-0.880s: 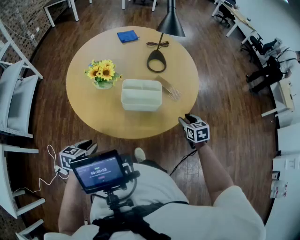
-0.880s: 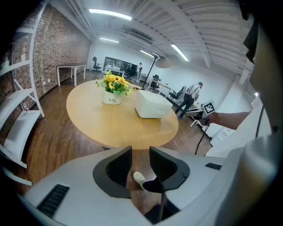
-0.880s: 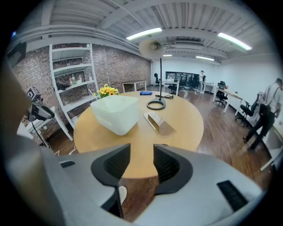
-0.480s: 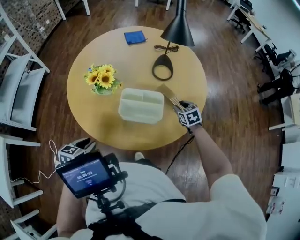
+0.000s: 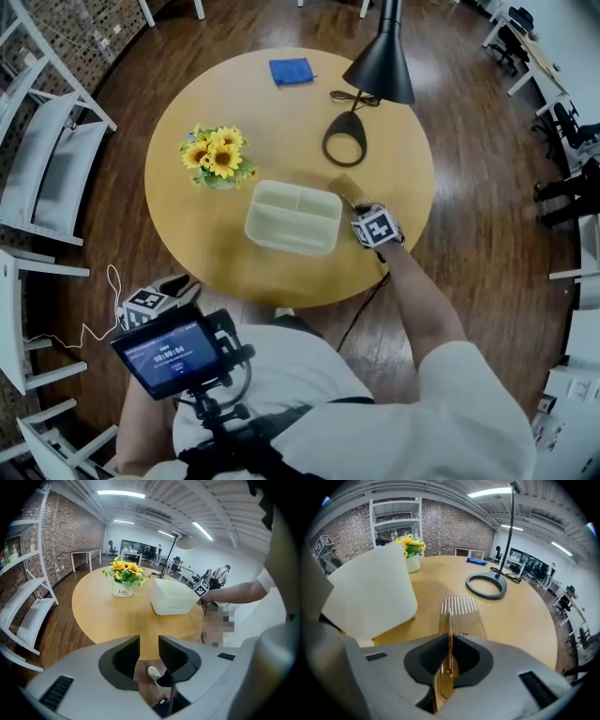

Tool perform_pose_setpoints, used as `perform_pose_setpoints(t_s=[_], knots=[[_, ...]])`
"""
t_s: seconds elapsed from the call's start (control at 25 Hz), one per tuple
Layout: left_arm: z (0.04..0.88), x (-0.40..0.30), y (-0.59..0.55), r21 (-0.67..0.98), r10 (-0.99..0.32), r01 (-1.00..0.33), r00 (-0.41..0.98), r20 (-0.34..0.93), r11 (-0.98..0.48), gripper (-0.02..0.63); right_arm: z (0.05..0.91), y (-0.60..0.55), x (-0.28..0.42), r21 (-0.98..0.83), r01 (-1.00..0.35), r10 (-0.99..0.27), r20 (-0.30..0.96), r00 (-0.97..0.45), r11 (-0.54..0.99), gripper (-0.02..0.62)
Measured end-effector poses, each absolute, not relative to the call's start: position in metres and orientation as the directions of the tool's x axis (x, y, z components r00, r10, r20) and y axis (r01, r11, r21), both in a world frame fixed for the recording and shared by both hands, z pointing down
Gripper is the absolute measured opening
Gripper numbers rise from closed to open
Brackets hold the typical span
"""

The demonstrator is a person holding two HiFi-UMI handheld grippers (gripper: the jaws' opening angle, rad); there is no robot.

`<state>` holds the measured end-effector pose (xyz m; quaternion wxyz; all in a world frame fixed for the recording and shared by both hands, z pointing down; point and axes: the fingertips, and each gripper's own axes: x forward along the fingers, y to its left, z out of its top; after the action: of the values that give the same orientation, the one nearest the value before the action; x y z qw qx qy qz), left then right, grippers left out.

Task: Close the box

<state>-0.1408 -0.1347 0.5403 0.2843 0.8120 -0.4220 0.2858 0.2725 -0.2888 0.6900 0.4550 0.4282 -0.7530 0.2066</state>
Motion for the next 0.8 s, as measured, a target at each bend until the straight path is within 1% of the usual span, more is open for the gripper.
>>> perform_pose_setpoints(t_s=[0.04, 0.16, 0.24, 0.4, 0.6, 0.8], knots=[[0.540, -0.139, -0.133, 0.219, -0.520, -0.847, 0.480, 0.707, -0.484, 0.130, 0.686, -0.291, 0.272, 0.085, -0.834, -0.471, 0.854, -0.222, 0.546, 0.034], [0.540, -0.136, -0.130, 0.217, -0.515, -0.844, 0.481, 0.710, -0.490, 0.130, 0.679, -0.292, 0.280, 0.103, -0.842, -0.495, 0.844, -0.208, 0.529, 0.012], [0.540, -0.133, -0.130, 0.221, -0.513, -0.843, 0.484, 0.710, -0.490, 0.130, 0.677, -0.289, 0.290, 0.104, -0.846, -0.492, 0.847, -0.199, 0.523, 0.012], [0.544, -0.125, -0.131, 0.233, -0.500, -0.831, 0.501, 0.706, -0.504, 0.130, 0.642, -0.284, 0.298, 0.131, -0.823, -0.531, 0.816, -0.228, 0.554, 0.012], [0.547, -0.108, -0.134, 0.242, -0.485, -0.808, 0.531, 0.695, -0.537, 0.130, 0.579, -0.270, 0.275, 0.160, -0.716, -0.527, 0.786, -0.325, 0.680, 0.012], [0.547, -0.095, -0.139, 0.238, -0.480, -0.787, 0.554, 0.680, -0.569, 0.130, 0.524, -0.257, 0.213, 0.172, -0.575, -0.478, 0.762, -0.437, 0.800, 0.012]])
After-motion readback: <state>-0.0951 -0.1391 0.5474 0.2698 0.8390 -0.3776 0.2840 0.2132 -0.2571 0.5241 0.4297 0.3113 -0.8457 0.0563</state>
